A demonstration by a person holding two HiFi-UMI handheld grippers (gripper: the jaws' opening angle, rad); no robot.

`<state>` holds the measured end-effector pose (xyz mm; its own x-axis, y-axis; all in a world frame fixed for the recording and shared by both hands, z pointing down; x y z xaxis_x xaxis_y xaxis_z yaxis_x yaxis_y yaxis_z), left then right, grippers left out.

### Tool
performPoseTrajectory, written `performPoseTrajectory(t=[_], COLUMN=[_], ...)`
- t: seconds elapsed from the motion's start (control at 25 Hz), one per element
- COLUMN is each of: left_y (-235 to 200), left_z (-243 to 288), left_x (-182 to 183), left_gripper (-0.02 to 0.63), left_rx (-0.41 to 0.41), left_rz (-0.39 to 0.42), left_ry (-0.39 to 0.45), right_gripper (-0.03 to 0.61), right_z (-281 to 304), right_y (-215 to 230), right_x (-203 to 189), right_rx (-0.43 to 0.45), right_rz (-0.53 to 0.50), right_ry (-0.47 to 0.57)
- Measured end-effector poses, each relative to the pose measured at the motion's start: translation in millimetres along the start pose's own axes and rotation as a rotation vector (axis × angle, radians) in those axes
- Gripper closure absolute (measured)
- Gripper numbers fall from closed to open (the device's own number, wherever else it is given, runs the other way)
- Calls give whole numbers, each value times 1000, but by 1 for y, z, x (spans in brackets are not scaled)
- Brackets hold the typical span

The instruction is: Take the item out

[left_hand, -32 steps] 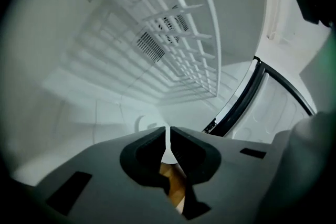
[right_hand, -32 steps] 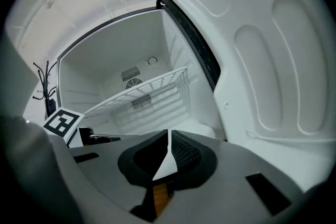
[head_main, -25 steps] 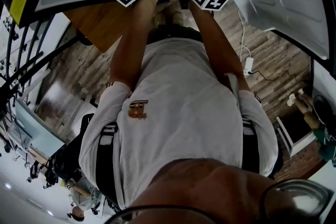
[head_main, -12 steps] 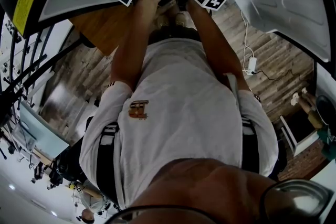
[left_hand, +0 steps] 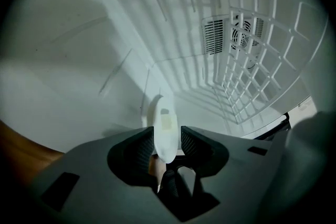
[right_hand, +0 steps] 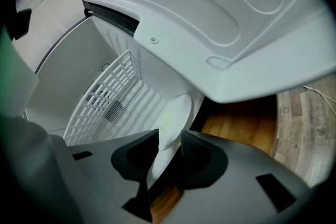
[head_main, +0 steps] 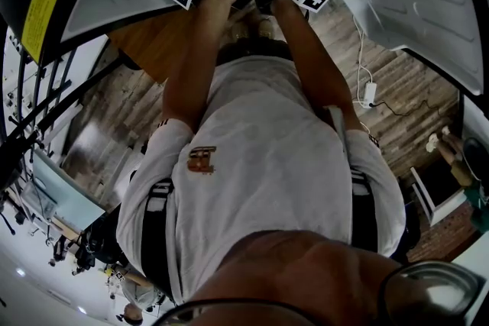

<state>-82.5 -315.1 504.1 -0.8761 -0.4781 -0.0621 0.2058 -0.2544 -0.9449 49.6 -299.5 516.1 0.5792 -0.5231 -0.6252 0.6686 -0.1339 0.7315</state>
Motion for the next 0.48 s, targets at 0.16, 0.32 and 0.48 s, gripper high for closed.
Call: performPoseTrajectory(t=[0.16,0.32,0.48], left_y=[-1,-4,-4], left_z=[4,7,9], left_x=[0,0,2], left_gripper=[451,448,448], left_rx=[-7,-8,-11], left_rz=[-39,-72,-85], left_ry=[-13,-20,-23], right_gripper=[443,442,439], right_z=[6,13,20], right_y=[8,13,15], right_x=[-2,-3,-2], right_rx=[-24,-30,-25], right_rz=[70,138,204], right_ry=[5,15,21])
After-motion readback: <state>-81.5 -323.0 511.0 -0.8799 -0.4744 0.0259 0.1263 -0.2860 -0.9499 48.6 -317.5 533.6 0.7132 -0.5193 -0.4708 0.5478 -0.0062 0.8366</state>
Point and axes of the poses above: the fingertips, and each gripper's own axes: z forward along the fingers, y to its right, x out of its top, the point moved 4 cm from there along -z, backward along the fingers, and after that the axes turned 7 degrees about -z, right-handed, at the moved point
